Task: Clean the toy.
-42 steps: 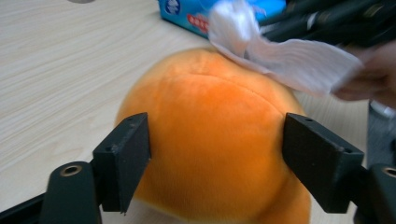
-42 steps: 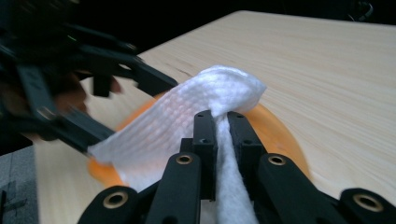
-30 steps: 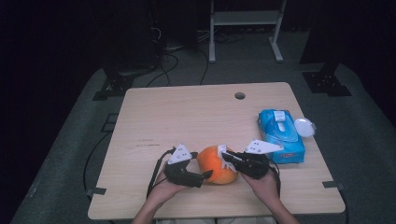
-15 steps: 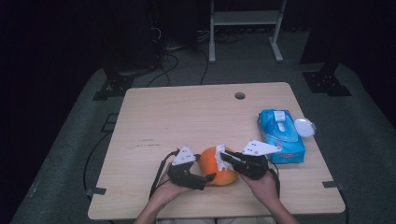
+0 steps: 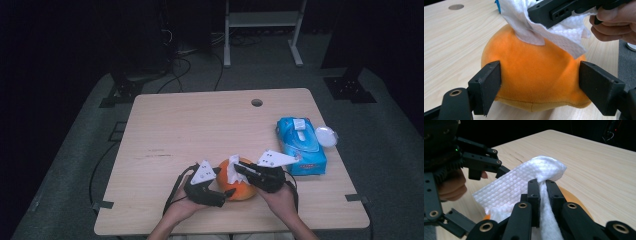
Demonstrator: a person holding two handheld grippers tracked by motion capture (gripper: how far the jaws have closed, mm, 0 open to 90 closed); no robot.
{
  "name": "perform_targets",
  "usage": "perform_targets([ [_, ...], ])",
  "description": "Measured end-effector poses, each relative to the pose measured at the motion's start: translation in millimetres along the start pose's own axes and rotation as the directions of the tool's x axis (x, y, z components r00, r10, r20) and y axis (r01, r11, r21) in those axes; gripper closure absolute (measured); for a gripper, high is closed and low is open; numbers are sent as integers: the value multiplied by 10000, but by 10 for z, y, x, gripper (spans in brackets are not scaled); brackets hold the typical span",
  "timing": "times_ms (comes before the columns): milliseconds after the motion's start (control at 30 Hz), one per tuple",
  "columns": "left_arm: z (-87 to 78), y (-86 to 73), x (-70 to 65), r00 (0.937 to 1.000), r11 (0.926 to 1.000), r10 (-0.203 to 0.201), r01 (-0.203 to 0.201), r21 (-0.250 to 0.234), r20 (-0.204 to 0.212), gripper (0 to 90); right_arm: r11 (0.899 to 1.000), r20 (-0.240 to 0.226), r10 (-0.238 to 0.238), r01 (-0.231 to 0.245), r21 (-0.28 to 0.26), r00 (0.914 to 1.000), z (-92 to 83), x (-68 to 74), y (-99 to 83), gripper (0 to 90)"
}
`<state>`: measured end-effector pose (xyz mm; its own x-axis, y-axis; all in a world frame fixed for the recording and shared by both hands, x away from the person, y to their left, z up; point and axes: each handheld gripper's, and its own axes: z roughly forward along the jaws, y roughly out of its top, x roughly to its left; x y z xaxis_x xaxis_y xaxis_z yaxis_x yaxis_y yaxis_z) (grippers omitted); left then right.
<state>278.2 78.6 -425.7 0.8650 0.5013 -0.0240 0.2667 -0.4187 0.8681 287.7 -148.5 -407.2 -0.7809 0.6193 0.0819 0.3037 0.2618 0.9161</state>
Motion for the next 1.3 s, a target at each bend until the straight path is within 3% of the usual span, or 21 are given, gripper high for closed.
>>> perform_targets([
  [100,33,-16,-23,9999,9996,163,-164,221,32,194,9991,-792,-416,419,27,9960,61,161,14,823],
  [167,19,-30,-5,9999,9995,121,-120,304,-18,188,9936,-663,-1065,1086,295,9921,119,235,17,824],
  [267,-55,1,69,9993,9993,-298,292,-224,-247,154,9992,-592,-374,382,116,9975,73,83,2,825],
  [367,-15,-10,97,9985,9986,-511,509,-124,-170,138,9997,-553,228,-234,-106,9982,1,-12,-5,824],
  [467,73,-68,46,9997,9988,-250,247,428,65,144,9994,-835,-303,317,148,9960,68,124,-3,823],
  [533,88,-110,39,9999,9986,-153,151,512,27,147,9972,-782,-608,639,380,9951,117,167,-22,824],
  [600,87,-136,52,9999,9980,-94,89,627,84,149,9992,-617,-248,266,291,9978,97,76,-40,824],
  [667,81,-147,59,9999,9976,-92,85,689,95,149,9998,-72,35,-34,187,10000,16,-65,-51,824],
  [700,78,-143,62,9999,9978,-115,107,660,121,148,9996,202,195,-198,183,9996,-20,-146,-70,824],
  [767,64,-102,59,9994,9991,-301,295,319,178,140,9969,277,781,-784,101,9966,-74,-270,-132,824],
  [833,73,-57,28,9994,9995,-308,309,-18,130,131,9964,163,847,-848,33,9963,-81,-239,-140,823],
  [900,96,-69,10,9999,9997,-168,168,185,-16,134,9984,-478,570,-571,-19,9972,-39,-118,-115,823],
  [967,91,-112,40,9997,9987,-245,245,438,-19,158,9998,-545,-41,52,196,9985,13,-30,-93,822],
  [1000,77,-130,67,9995,9984,-327,325,462,26,163,9997,-515,-46,59,255,9987,18,-51,-95,823],
  [1100,48,-176,141,9973,9962,-731,725,486,97,175,9983,23,530,-530,249,9986,-28,-255,-150,822],
  [1167,48,-163,137,9972,9970,-737,733,266,137,168,9945,392,1011,-1021,235,9941,-72,-391,-217,822],
  [1233,68,-126,103,9986,9984,-515,511,226,148,151,9919,359,1253,-1260,180,9915,-84,-424,-244,823],
  [1300,93,-124,87,9992,9987,-389,387,316,59,147,9917,49,1281,-1281,56,9918,-75,-361,-212,824],
])
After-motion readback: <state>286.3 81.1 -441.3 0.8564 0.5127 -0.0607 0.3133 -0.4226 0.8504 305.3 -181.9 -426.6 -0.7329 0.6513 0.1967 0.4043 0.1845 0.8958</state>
